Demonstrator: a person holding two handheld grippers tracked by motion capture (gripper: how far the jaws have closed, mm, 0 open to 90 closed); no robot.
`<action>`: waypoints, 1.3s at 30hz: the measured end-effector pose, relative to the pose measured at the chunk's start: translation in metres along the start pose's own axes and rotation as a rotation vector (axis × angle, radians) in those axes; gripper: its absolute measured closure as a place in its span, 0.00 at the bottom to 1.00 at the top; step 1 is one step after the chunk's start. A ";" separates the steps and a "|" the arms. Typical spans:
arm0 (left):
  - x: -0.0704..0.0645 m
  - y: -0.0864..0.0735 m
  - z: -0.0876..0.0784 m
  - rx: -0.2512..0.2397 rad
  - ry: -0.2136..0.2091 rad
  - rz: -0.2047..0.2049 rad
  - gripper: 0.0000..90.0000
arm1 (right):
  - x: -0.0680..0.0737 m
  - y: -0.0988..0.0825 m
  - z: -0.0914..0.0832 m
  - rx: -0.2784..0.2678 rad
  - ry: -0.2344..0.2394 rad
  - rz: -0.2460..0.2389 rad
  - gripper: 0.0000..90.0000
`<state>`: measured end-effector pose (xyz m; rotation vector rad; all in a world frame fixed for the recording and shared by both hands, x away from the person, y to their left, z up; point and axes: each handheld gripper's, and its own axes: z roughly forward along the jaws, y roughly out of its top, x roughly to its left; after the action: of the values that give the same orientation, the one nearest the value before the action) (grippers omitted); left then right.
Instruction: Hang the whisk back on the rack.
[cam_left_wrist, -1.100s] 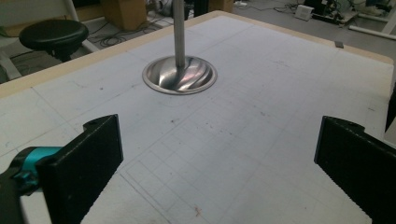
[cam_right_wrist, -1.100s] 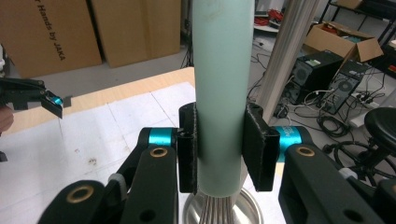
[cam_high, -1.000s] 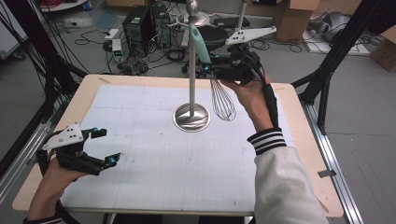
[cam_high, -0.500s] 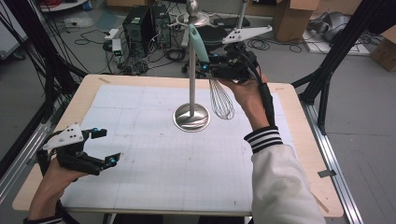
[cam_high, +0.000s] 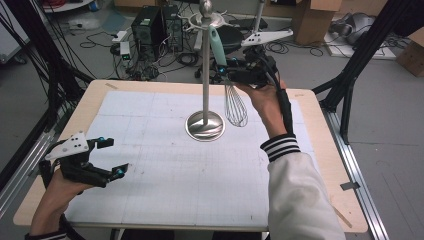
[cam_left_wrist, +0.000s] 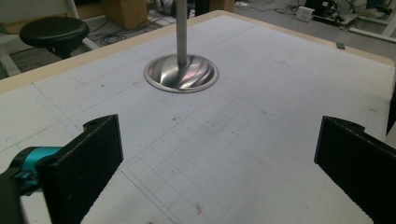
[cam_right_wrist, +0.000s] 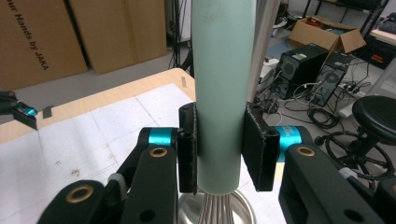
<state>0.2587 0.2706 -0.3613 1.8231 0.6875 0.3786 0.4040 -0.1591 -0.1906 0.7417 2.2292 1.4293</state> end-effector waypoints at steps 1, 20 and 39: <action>0.000 0.000 0.000 0.000 0.001 -0.002 0.02 | 0.000 0.000 0.001 -0.001 -0.003 0.003 0.77; 0.002 0.000 -0.004 -0.014 0.004 -0.001 0.02 | 0.004 0.001 0.017 0.008 -0.041 -0.003 0.72; 0.002 0.000 -0.007 -0.017 0.013 0.000 0.02 | 0.007 -0.030 -0.018 -0.050 0.094 0.042 0.09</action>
<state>0.2566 0.2774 -0.3593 1.8056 0.6911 0.3956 0.3811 -0.1778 -0.2104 0.7238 2.2509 1.5638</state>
